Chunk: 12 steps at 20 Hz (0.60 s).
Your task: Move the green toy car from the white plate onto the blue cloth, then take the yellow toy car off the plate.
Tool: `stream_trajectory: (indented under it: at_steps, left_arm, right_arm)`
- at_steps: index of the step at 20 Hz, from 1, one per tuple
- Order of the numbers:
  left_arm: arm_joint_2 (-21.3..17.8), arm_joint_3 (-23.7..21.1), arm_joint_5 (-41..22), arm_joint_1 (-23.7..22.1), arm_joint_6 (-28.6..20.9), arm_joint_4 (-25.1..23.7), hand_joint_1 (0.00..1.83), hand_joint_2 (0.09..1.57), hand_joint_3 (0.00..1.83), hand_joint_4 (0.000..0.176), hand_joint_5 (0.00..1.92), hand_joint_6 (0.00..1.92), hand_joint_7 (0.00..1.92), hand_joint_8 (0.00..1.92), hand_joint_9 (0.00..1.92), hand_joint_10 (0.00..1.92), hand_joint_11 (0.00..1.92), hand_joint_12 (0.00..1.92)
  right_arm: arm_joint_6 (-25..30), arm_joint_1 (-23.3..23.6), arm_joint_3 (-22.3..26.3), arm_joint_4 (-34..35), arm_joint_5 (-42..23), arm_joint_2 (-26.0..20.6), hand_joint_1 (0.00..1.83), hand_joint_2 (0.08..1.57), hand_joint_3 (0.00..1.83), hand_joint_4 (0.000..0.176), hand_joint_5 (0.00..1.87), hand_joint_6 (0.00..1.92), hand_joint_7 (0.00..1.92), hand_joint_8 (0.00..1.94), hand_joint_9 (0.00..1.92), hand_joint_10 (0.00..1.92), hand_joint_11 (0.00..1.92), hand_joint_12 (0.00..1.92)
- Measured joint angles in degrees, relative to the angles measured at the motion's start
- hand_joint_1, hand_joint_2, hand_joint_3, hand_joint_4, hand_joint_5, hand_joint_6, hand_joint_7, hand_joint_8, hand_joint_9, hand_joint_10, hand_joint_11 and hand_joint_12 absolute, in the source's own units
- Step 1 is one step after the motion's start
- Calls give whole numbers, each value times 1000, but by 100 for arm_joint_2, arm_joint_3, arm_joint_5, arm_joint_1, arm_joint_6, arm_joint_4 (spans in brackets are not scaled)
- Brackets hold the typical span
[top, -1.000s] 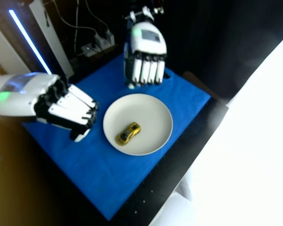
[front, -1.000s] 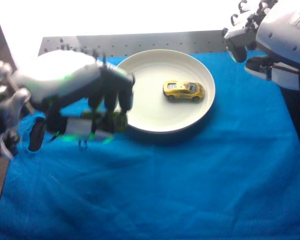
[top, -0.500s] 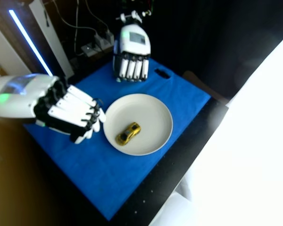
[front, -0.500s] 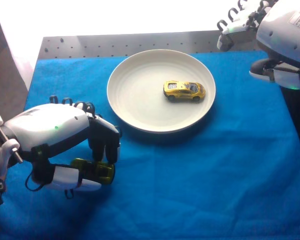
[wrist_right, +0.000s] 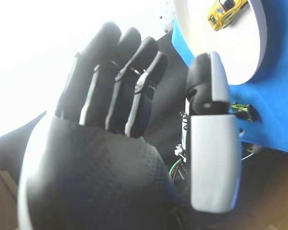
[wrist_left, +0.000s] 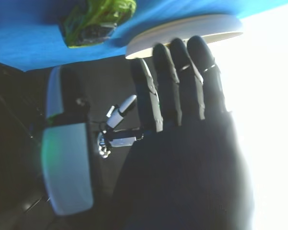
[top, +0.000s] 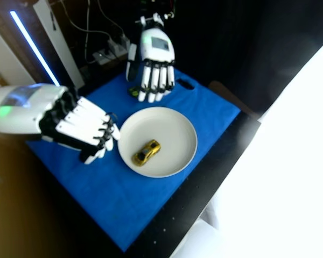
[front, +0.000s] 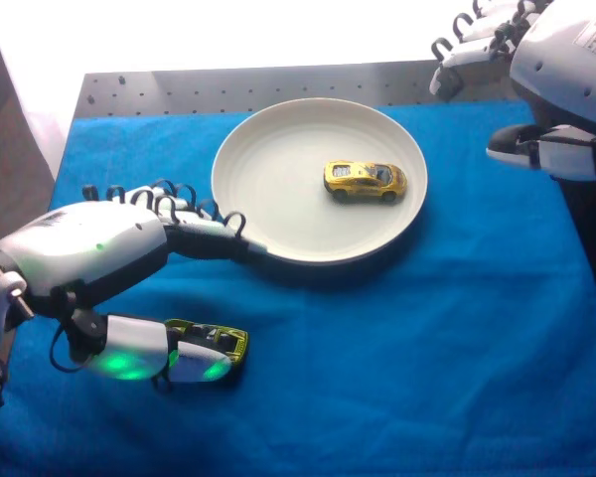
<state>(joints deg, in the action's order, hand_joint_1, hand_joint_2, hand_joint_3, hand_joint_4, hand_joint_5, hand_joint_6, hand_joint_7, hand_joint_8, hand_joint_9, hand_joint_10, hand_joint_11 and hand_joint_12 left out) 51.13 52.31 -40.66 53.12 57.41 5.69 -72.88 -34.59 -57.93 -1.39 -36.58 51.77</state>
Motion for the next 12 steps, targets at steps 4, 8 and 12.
stream_trajectory:
  at_steps: [4,8,12]
  left_arm:
    - [0,-2,-457,212,94,483,178,1162,0,57,495,3,468,9,208,544,0,1297]
    - [0,-48,-931,223,459,911,168,1209,0,88,564,10,559,28,200,888,0,1450]
    - [2,-85,-1161,308,496,1043,154,1221,1,110,607,10,591,27,244,807,0,1479]
  right_arm:
    - [-2,0,-181,28,2,98,1060,1023,0,0,705,422,742,531,573,1056,448,1616]
    - [-11,90,-614,221,343,566,999,1039,1,0,698,166,748,200,518,824,220,1645]
    - [-9,286,-1032,232,765,1191,973,1021,0,0,778,71,828,117,560,785,287,1603]
